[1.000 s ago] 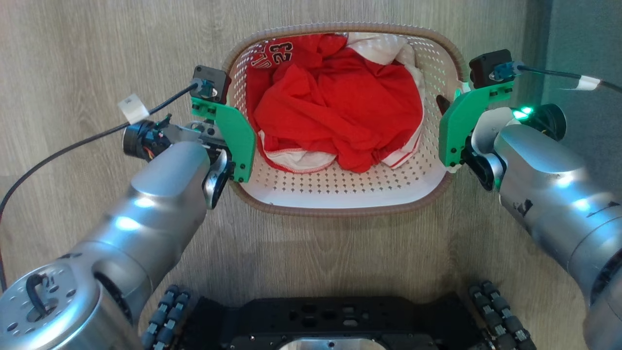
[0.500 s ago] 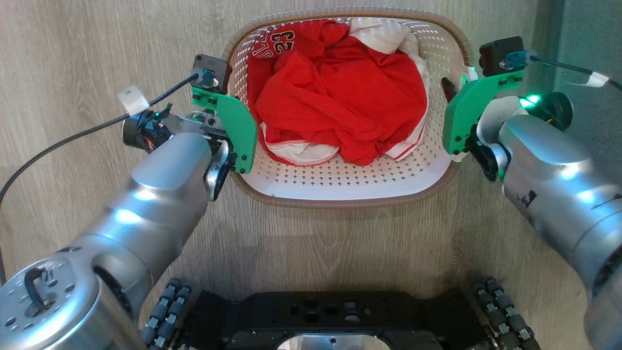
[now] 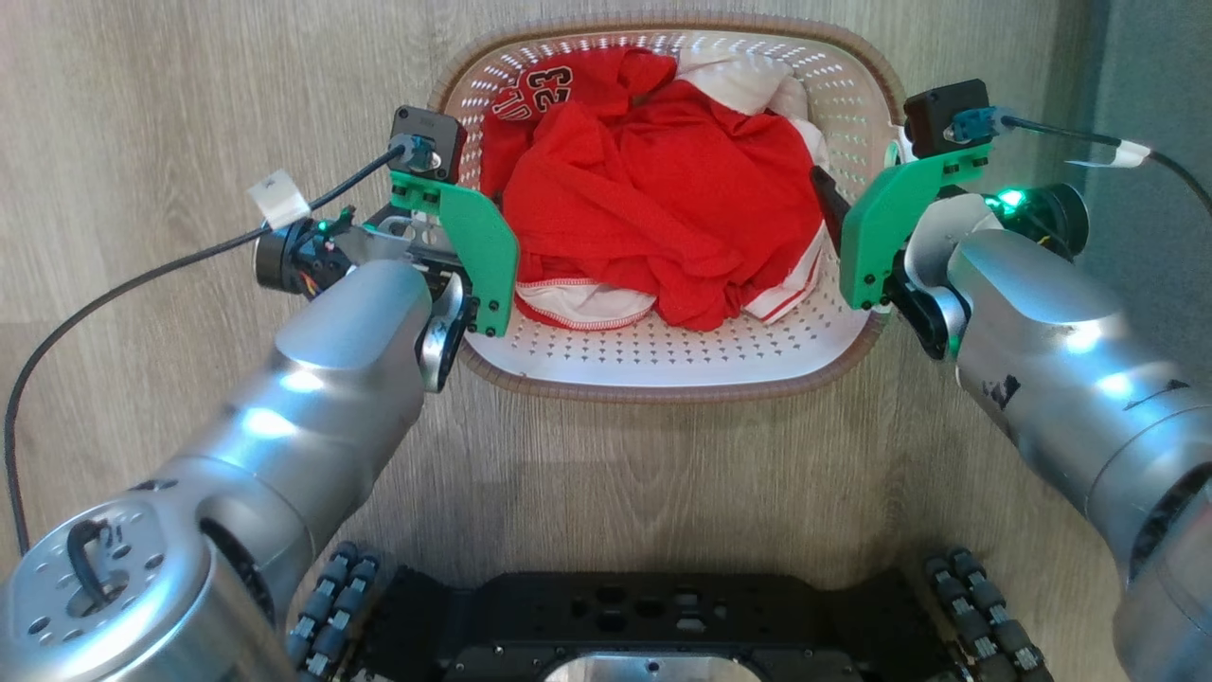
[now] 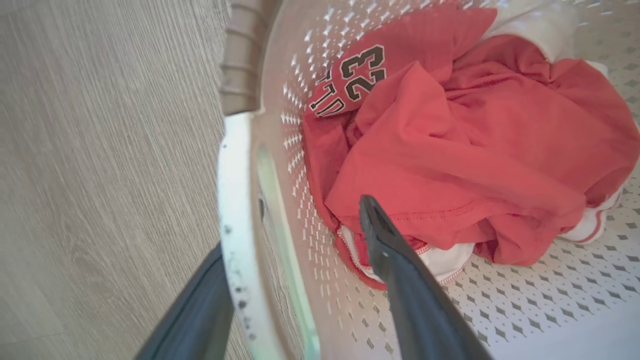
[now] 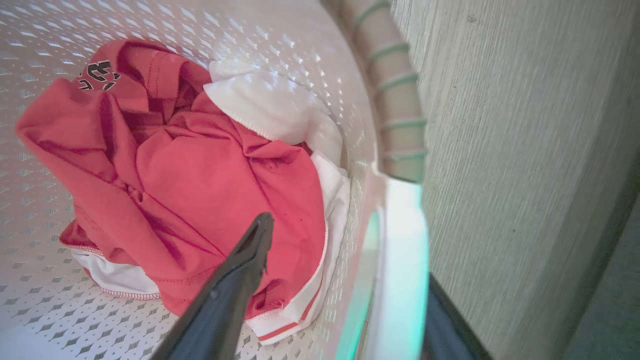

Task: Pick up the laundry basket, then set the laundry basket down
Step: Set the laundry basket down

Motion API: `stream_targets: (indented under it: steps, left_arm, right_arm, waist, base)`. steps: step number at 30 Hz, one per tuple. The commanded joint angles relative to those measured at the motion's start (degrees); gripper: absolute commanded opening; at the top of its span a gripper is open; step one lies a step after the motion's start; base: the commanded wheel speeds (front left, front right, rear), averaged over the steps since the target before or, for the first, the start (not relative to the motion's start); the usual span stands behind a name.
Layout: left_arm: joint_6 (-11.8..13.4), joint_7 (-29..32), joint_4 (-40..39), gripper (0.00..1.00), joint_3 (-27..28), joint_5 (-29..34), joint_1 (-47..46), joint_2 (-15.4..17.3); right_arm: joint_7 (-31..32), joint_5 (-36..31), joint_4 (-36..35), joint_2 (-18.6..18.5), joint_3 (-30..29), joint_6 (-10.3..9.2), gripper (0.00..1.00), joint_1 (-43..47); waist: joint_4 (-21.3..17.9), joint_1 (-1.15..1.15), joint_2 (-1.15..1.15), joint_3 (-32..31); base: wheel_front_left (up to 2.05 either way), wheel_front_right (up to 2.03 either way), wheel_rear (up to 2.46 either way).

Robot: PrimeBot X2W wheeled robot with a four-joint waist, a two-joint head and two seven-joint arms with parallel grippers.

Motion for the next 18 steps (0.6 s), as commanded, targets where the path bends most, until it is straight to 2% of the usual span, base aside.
stream_targets:
  steps: [1,9,18]
  left_arm:
    - [0.72,-0.57,-0.06,1.00,0.32,-0.02,0.31,0.50]
    - [1.29,0.15,0.80,1.00,0.22,-0.24,1.56,0.50]
    - [0.86,0.75,2.40,1.00,0.14,3.50,4.34,0.50]
  right_arm:
    - [-0.16,-0.31,0.29,0.84,0.44,0.41,1.00,2.91]
    - [1.50,-0.50,4.03,1.98,0.37,0.41,1.00,3.42]
    - [2.05,-0.60,5.48,2.62,0.30,0.41,1.00,5.40]
  waist:
    - [0.01,0.00,0.00,-0.28]
    - [0.08,0.00,0.00,-3.32]
    - [0.29,0.00,0.00,-9.83]
  base:
    - [0.00,0.00,0.00]
    - [0.00,0.00,0.00]
    - [0.00,0.00,0.00]
